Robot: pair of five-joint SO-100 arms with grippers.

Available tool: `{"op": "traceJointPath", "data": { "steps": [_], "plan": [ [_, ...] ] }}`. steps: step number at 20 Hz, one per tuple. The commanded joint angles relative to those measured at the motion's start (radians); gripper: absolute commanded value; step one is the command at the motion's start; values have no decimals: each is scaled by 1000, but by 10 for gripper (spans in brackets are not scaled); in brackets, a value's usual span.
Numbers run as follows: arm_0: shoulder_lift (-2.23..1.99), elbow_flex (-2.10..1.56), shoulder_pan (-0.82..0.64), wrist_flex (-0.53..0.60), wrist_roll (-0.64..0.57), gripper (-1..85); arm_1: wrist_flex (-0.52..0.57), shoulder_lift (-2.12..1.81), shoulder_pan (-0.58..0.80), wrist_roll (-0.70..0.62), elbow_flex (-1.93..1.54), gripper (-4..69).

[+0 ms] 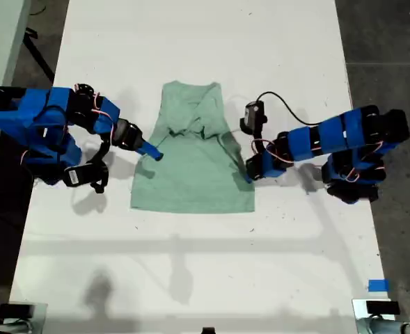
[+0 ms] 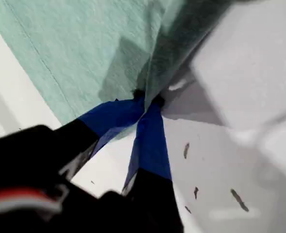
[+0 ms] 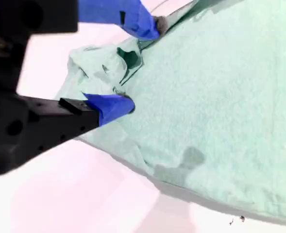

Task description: Fold t-shirt

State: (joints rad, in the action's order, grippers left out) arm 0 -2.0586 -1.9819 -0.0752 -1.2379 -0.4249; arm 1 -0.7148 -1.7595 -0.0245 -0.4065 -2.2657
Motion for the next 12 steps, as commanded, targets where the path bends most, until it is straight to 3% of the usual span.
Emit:
{"op": "traceJointPath", "data": {
  "steps": [1, 5, 12],
  "plan": [
    [-6, 5, 5, 34, 9, 246, -184, -52, -35, 14, 172, -15],
    [-12, 5, 15, 37, 14, 244, -448, 9, -57, 74, 517, -15],
    [-12, 3, 23, 38, 20, 242, -454, 525, -67, 117, 1080, -15]
  ]
}}
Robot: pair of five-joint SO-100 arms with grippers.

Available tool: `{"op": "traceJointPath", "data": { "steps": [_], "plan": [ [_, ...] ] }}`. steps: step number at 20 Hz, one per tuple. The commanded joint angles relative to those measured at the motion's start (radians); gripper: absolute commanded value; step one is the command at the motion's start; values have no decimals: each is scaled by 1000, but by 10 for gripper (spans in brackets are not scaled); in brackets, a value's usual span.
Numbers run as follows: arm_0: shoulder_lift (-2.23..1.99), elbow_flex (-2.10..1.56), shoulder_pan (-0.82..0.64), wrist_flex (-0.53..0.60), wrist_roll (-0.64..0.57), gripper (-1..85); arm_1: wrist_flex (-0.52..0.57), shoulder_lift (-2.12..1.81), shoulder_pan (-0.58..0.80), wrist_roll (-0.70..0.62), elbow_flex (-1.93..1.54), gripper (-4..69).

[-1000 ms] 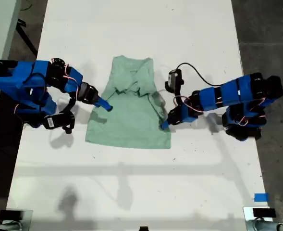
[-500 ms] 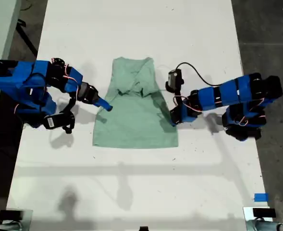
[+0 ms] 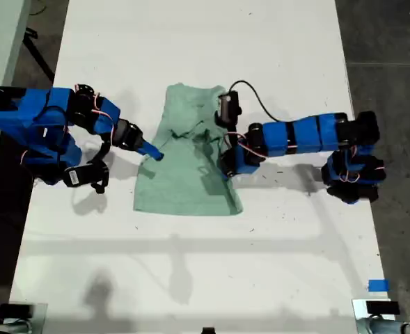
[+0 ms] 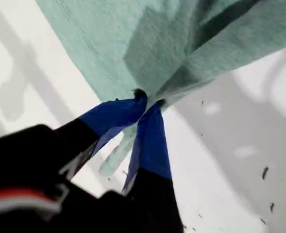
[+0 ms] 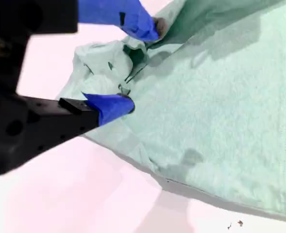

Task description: Fold t-shirt

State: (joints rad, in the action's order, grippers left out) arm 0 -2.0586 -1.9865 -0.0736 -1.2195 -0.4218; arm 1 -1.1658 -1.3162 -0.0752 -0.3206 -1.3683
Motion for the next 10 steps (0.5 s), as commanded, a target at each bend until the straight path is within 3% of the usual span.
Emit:
{"op": "traceJointPath", "data": {
  "steps": [1, 7, 8, 9, 10],
  "plan": [
    [-12, 5, 21, 20, 17, 242, 3, 144, -17, 43, 244, -15],
    [-12, -5, 6, 21, 17, 246, 94, 337, 8, 81, 327, -13],
    [-12, -5, 6, 20, 17, 246, 87, 337, 9, 78, 334, 37],
    [-12, -5, 5, 15, 17, 246, 40, 331, 12, 69, 376, 200],
    [-12, -5, 5, 9, 18, 246, -43, 325, 20, 67, 446, 241]
  ]
}}
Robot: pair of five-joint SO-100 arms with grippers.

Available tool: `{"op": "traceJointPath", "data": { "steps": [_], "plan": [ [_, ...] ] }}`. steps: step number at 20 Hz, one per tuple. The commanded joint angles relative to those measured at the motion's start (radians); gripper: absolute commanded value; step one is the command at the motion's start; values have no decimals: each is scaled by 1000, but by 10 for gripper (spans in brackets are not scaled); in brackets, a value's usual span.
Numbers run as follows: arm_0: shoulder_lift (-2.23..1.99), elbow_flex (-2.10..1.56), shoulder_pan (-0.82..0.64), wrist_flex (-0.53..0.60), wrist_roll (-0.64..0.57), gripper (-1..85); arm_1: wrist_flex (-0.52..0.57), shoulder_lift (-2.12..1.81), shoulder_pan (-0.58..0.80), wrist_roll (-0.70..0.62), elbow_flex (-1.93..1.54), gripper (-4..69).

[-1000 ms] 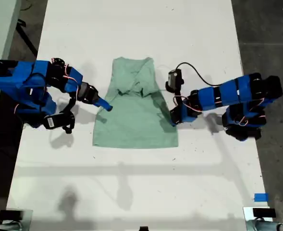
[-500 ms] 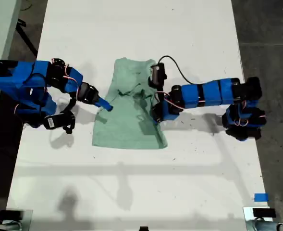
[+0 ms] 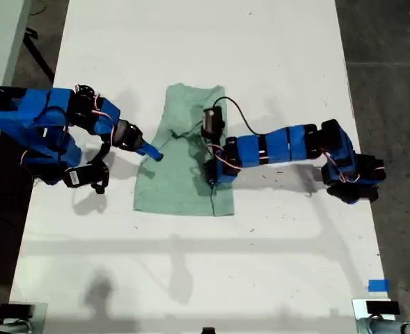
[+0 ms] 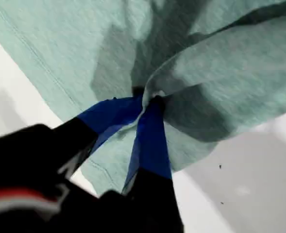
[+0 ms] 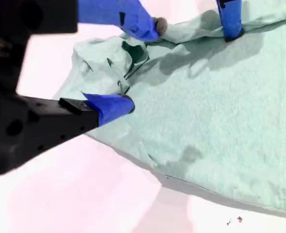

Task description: Fold t-shirt

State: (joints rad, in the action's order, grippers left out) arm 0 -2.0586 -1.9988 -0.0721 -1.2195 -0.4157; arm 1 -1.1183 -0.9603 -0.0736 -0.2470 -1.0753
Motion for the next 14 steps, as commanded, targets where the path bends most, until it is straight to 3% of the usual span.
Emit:
{"op": "traceJointPath", "data": {
  "steps": [1, 3, 8, 14],
  "plan": [
    [-12, 8, 5, 2, 18, 246, -172, -52, 26, -14, 218, 260],
    [-14, 6, 18, -14, 37, 246, -245, -153, 44, -57, 236, 354],
    [-14, -37, 112, -46, 158, 248, -430, -407, 98, -86, 120, 326],
    [-20, -163, 202, -35, 308, 252, -416, -672, 167, -98, -218, 301]
  ]
}}
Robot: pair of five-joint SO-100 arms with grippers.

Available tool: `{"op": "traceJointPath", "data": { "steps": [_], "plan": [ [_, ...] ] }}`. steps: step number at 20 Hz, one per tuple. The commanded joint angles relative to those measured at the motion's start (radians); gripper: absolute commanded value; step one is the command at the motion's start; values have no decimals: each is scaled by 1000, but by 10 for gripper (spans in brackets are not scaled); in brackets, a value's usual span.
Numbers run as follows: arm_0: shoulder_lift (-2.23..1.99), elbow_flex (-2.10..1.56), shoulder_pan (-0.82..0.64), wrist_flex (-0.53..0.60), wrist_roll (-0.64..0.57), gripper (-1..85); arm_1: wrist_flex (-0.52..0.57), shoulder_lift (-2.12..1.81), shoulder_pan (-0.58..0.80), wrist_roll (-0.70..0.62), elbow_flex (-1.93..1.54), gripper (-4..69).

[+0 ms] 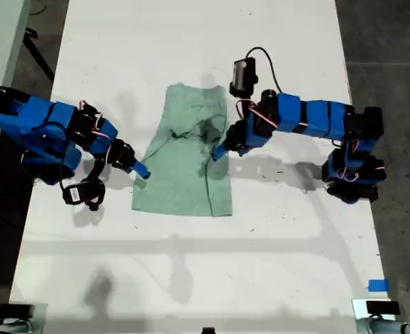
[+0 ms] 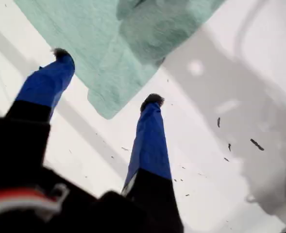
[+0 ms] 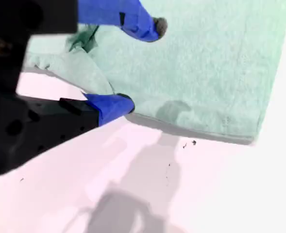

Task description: Fold t-shirt

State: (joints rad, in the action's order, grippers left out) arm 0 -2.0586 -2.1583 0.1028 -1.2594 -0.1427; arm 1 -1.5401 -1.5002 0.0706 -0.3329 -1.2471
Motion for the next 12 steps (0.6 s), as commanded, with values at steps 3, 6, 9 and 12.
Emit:
{"op": "traceJointPath", "data": {
  "steps": [3, 6, 9, 12],
  "plan": [
    [-18, -66, 23, 58, 57, 251, 28, -242, 41, -9, -161, 261],
    [-9, -140, -8, 150, 60, 251, 40, -333, 48, -3, -235, 243],
    [49, -201, -32, 273, 60, 252, 46, -380, 48, 8, -279, 232],
    [184, -189, -43, 357, 63, 244, 57, -397, 44, 12, -302, 225]
  ]
}}
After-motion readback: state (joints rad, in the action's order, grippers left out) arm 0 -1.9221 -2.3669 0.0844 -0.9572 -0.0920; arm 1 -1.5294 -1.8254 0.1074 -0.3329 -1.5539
